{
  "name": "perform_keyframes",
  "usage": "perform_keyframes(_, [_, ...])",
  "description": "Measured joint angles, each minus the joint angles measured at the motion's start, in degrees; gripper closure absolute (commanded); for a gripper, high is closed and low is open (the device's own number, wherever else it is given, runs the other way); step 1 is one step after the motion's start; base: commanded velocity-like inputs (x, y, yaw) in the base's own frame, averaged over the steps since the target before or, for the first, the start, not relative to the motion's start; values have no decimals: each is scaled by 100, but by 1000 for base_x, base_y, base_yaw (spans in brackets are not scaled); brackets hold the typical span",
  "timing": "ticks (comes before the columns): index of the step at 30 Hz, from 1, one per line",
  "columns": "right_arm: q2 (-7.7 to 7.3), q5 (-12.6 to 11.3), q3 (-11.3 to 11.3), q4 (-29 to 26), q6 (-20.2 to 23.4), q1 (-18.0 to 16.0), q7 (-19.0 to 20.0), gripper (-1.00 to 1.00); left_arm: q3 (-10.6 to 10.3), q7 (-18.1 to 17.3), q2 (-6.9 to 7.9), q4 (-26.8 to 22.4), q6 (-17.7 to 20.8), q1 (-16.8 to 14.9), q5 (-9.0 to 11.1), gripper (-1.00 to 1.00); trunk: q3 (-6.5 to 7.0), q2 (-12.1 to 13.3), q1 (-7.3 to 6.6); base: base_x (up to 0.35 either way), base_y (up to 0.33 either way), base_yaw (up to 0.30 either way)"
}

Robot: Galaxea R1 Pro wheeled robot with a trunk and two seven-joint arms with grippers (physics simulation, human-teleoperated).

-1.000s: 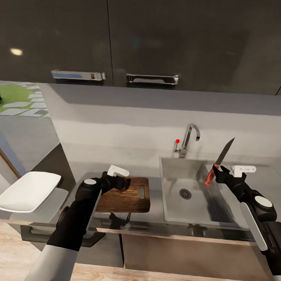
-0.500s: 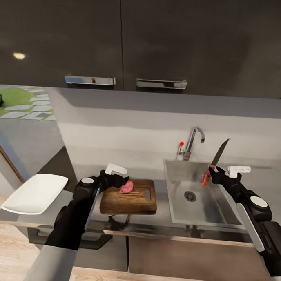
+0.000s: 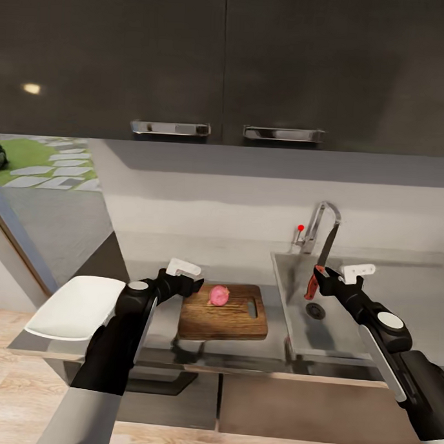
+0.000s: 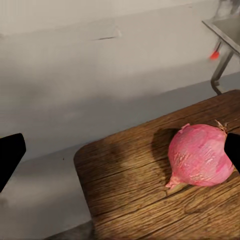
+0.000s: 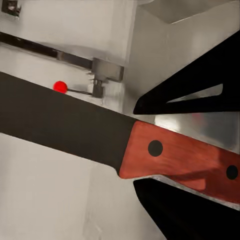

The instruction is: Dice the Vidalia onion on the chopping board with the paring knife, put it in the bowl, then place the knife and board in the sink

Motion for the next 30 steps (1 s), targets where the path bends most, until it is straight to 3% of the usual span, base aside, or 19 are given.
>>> perform_keyframes(12, [-3,17,67,-1,12,0,-19,100,0,0,1,-1,-1,4,1,-100,0,0,0,0,47,0])
perform_keyframes(14, [-5,62,109,-1,16,0,-53,100,0,0,1,-18,-1,5,0,-100,0,0,0,0,1,0])
perform_keyframes(16, [-6,278,170,-2,25,0,-157,100,-1,0,1,-72,-1,2,0,-100,0,0,0,0,0,0])
perform_keyframes(17, [-4,889,272,-7,39,0,-248,100,-1,5,1,-140,0,3,-1,-100,0,0,0,0,0,0])
perform_keyframes(21, [-3,2513,1129,-8,21,3,-307,100,0,8,1,-220,5,4,0,-100,0,0,0,0,0,0])
perform_keyframes(23, [-1,3132,1353,-12,19,3,-326,100,0,9,1,-228,6,2,-2,-100,0,0,0,0,0,0])
perform_keyframes(24, [-3,3411,1431,-14,18,2,-335,100,-2,9,1,-232,7,1,-3,-100,0,0,0,0,0,0])
perform_keyframes(28, [-5,3863,1550,-18,9,2,-399,100,-1,6,1,-236,7,1,-5,-100,0,0,0,0,0,0])
perform_keyframes(30, [-10,4336,1577,-19,-2,2,-428,100,0,6,1,-237,6,2,-3,-100,0,0,0,0,0,0])
